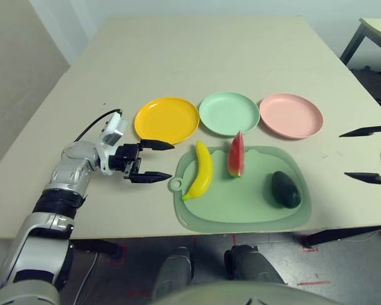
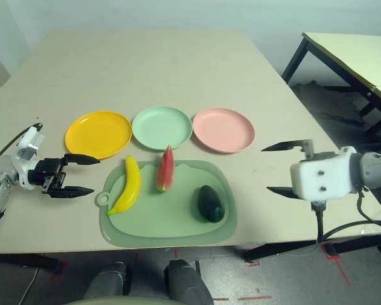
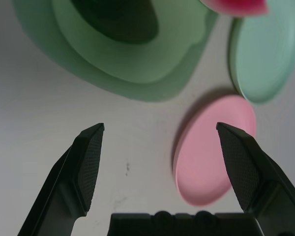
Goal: Place the fruits into color-matched plates.
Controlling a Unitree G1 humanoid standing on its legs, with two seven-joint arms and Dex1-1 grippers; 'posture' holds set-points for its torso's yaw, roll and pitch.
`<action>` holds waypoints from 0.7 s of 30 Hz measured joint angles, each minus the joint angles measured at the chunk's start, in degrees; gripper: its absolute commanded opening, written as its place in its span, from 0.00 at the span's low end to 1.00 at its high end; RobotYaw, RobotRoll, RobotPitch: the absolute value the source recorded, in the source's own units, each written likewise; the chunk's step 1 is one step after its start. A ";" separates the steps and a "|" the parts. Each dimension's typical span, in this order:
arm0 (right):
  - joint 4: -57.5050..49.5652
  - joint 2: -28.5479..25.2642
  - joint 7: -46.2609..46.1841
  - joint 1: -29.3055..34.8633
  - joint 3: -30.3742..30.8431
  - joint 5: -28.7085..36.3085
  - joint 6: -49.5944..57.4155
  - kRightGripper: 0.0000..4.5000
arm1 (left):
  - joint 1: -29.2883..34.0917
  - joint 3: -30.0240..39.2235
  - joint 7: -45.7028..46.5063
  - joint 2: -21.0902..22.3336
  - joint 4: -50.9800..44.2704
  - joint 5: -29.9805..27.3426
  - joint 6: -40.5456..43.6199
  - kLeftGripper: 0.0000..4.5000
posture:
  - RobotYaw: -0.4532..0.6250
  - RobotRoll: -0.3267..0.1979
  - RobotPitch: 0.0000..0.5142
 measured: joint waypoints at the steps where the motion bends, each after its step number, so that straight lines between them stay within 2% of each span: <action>1: 0.18 0.30 1.04 -1.83 1.78 -0.10 -1.27 0.99 | 0.14 -0.12 0.00 0.01 -0.02 -0.09 -0.04 1.00 | 0.35 0.62 0.18; 5: 1.11 2.31 6.05 -9.66 9.48 -0.34 -6.63 0.99 | 1.14 -0.08 0.00 0.11 -0.04 -0.13 -0.74 1.00 | 0.37 0.62 0.18; 10: 2.86 4.84 10.50 -15.58 17.21 -0.49 -10.94 0.99 | 2.14 0.39 0.00 0.04 -0.10 0.54 -1.01 1.00 | 0.40 0.62 0.19; 21: 9.46 9.59 10.94 -22.91 27.62 -3.06 -17.17 0.99 | 3.30 3.06 0.00 -2.66 0.14 4.58 -4.10 1.00 | 0.43 0.62 0.17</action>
